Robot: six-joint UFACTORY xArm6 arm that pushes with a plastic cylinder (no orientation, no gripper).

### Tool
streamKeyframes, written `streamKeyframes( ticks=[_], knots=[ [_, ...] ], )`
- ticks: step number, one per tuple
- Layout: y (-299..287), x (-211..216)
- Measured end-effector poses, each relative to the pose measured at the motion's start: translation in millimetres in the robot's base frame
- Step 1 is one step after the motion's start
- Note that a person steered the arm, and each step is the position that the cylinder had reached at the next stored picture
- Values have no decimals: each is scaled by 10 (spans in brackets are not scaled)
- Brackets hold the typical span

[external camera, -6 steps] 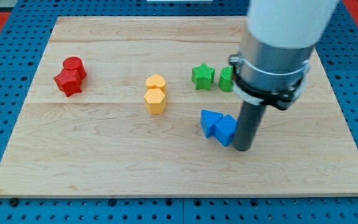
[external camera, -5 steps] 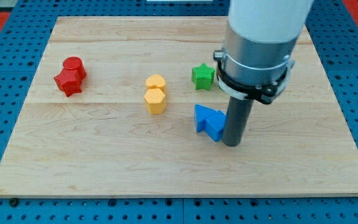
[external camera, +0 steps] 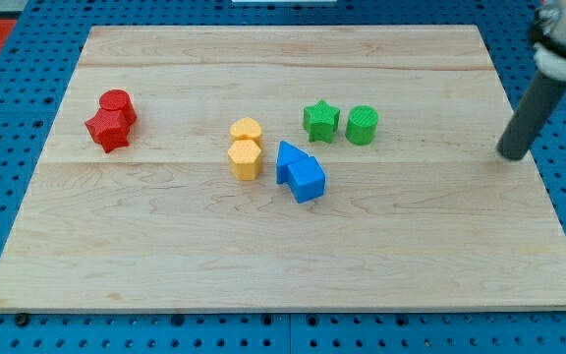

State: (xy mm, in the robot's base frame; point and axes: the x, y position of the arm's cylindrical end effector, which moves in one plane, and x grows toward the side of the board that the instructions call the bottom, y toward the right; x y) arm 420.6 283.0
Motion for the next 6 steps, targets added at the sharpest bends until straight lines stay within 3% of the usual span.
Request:
streamKeyframes(
  ticks=[2, 3, 6],
  knots=[
    [302, -280],
    [307, -619],
    [241, -633]
  ],
)
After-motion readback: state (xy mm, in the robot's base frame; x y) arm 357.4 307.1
